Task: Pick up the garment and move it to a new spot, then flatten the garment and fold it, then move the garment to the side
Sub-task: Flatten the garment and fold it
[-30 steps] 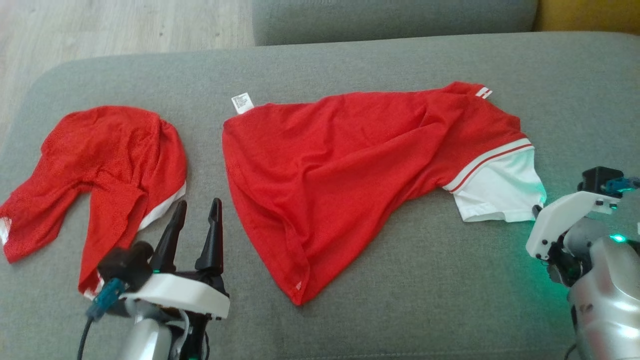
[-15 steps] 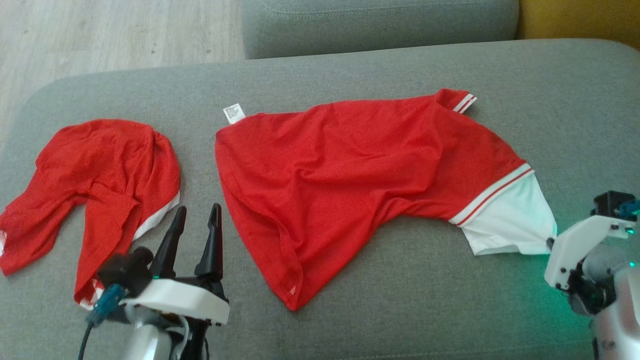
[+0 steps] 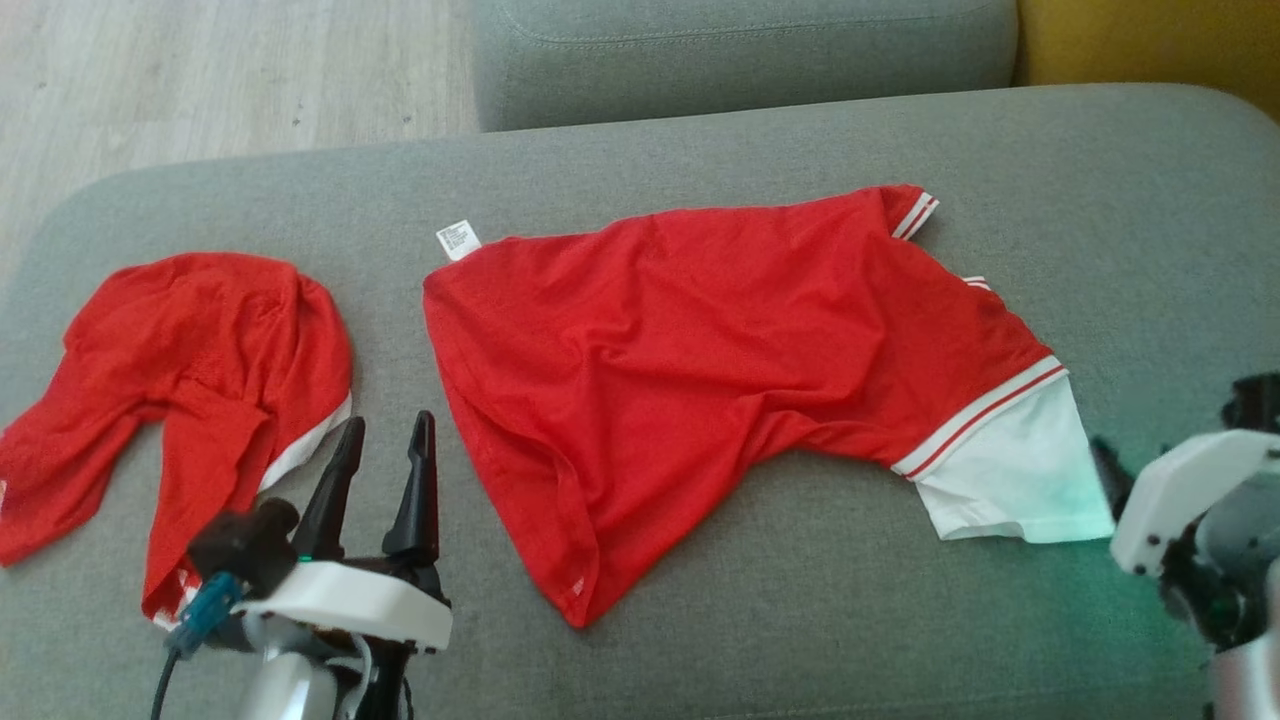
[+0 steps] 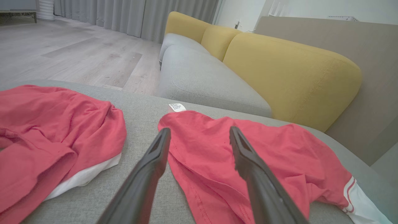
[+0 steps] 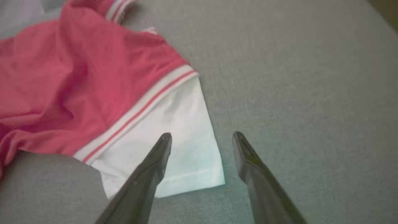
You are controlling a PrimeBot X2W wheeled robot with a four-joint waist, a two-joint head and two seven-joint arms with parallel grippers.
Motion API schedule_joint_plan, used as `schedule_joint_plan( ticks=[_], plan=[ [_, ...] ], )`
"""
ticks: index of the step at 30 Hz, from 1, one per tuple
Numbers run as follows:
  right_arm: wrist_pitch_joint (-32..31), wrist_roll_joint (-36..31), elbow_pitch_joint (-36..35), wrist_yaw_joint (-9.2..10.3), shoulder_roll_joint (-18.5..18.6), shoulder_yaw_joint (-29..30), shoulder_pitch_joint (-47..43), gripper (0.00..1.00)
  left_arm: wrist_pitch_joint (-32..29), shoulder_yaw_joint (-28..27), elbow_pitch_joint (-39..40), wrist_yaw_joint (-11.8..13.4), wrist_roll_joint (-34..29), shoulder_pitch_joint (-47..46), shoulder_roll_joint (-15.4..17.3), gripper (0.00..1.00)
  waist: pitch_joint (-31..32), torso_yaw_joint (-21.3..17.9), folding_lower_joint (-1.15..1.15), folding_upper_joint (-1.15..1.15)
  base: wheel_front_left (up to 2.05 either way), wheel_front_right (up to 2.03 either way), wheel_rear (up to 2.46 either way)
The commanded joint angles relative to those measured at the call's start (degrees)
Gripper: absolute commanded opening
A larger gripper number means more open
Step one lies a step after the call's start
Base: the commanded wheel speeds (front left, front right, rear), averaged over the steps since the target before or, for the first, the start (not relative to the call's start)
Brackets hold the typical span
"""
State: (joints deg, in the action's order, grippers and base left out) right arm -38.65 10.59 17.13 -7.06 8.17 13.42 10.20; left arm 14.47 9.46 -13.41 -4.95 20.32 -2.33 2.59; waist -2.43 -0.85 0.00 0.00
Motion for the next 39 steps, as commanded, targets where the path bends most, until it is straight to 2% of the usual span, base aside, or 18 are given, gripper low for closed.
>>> schedule_joint_plan(
  ticks=[1, 5, 8, 12, 17, 21, 25, 26, 29, 32, 36, 39],
  plan=[
    [1.3, 0.0, -4.7, -0.43, 0.6, -0.5, 1.1, 1.00, 0.5, -2.1, 1.9, 0.3, 0.4, -1.5, 0.3, 1.00, 0.0, 0.0, 0.00, 0.00, 0.00, 0.00, 0.00],
    [6.4, 2.1, -12.3, -0.43, -0.2, -0.7, 1.0, 1.00, 0.5, -2.0, 2.7, 0.3, -0.4, -1.7, 0.3, 1.00, 0.0, -0.2, 0.00, 0.00, 0.00, 0.00, 0.00],
    [15.0, 5.6, -16.4, -0.43, -1.1, -2.6, 1.0, 1.00, 0.5, -0.5, 3.1, 0.2, -1.2, -1.9, 0.3, 1.00, 0.2, -0.3, 0.00, 0.00, 0.00, 0.00, 0.00],
    [25.1, 8.0, -15.9, -0.43, -1.4, -5.3, -1.5, 1.00, 0.5, 4.6, 4.0, 0.3, -1.1, -2.1, 0.3, 1.00, 0.9, 0.0, 0.00, 0.00, 0.00, 0.00, 0.00],
    [36.4, 9.3, -14.4, -0.43, -0.9, -8.1, -3.3, 1.00, -0.3, 9.8, 4.5, 2.5, 0.2, -2.0, 0.3, 1.00, 1.6, -0.2, 0.00, 0.00, 0.00, 0.00, 0.00],
    [39.4, 9.8, -13.1, -0.43, -0.4, -9.4, -3.8, 1.00, -3.9, 11.3, 2.4, 3.7, 1.1, -1.1, 0.3, 1.00, 1.6, -0.5, 0.00, 0.00, 0.00, 0.00, 0.00],
    [40.7, 11.0, -11.9, -0.43, 0.0, -10.2, -3.7, 1.00, -12.0, 12.9, -1.1, 5.0, 6.1, 0.0, 0.3, 1.00, 1.4, -1.0, 0.00, 0.00, 0.00, 0.00, 0.00],
    [40.7, 11.0, -11.9, -0.43, 0.0, -10.2, -3.7, 1.00, -12.0, 12.9, -1.1, 5.0, 6.1, 0.0, 0.3, 1.00, 1.4, -1.0, 0.00, 0.00, 0.00, 0.00, 0.00],
    [41.3, 11.6, -10.7, -0.43, 0.5, -10.6, -3.4, 1.00, -18.2, 14.4, -3.1, 6.1, 7.0, 0.1, 0.3, 1.00, 1.3, -1.3, 0.00, 0.00, 0.00, 0.00, 0.00],
    [41.7, 12.0, -10.0, -0.43, 0.7, -10.8, -3.2, 1.00, -22.5, 15.2, -2.8, 7.2, 8.2, 0.4, 0.3, 1.00, 1.0, -1.6, 0.00, 0.00, 0.00, 0.00, 0.00],
    [42.1, 12.1, -9.2, -0.43, 0.9, -10.8, -2.9, 1.00, -26.3, 17.2, 0.0, 7.1, 7.7, 0.8, 1.0, 1.00, 0.8, -1.9, 0.00, 0.00, 0.00, 0.00, 0.00],
    [42.3, 12.0, -8.6, -0.43, 0.9, -10.9, -2.6, 1.00, -28.8, 17.7, 0.5, 8.4, 7.3, 1.2, 1.5, 1.00, 0.6, -2.1, 0.00, 0.00, 0.00, 0.00, 0.00]
  ],
)
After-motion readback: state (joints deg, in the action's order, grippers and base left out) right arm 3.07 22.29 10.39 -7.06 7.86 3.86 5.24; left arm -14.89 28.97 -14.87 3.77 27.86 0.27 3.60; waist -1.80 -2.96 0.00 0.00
